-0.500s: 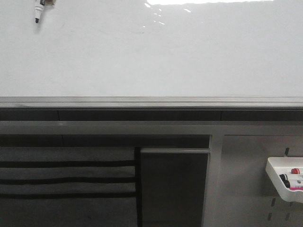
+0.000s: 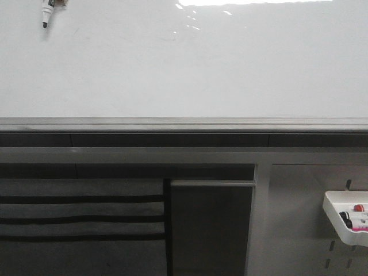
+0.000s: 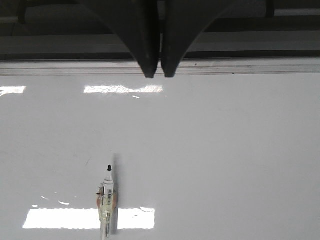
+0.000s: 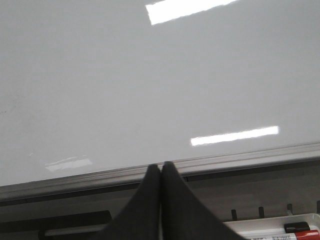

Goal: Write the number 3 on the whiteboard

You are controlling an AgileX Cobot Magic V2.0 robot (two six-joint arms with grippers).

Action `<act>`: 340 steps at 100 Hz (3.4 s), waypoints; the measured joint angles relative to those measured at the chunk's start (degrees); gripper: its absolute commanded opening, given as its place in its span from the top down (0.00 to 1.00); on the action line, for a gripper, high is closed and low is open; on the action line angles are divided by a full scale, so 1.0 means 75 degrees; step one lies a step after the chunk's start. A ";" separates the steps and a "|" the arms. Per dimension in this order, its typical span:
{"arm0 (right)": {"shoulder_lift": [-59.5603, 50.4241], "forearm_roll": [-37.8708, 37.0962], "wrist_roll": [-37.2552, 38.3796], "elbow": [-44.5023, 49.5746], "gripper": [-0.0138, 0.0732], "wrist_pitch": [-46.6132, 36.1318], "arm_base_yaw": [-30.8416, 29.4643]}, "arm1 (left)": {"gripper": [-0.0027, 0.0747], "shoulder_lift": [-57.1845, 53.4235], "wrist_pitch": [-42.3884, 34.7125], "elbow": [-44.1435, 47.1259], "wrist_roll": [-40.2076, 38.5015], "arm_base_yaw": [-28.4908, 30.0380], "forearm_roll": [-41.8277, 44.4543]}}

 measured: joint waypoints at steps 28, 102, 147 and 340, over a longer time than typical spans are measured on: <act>0.0000 0.0000 0.0000 0.0000 0.93 0.0000 0.0000 | 0.99 0.0000 0.0000 0.0000 0.0000 0.0000 0.0000; 0.0000 -0.0691 0.0000 -0.0247 0.93 0.0024 0.0000 | 0.99 0.0000 0.0091 -0.0347 0.0000 0.0000 0.0000; 0.1853 -0.0176 -0.0537 -0.4087 0.93 0.3035 0.0000 | 0.99 0.1774 0.3332 -0.4218 0.0000 0.0000 0.0236; 0.4403 0.0192 -0.1331 -0.5078 0.29 0.3629 0.0020 | 0.41 0.3269 0.3186 -0.4957 0.0129 0.0000 0.0236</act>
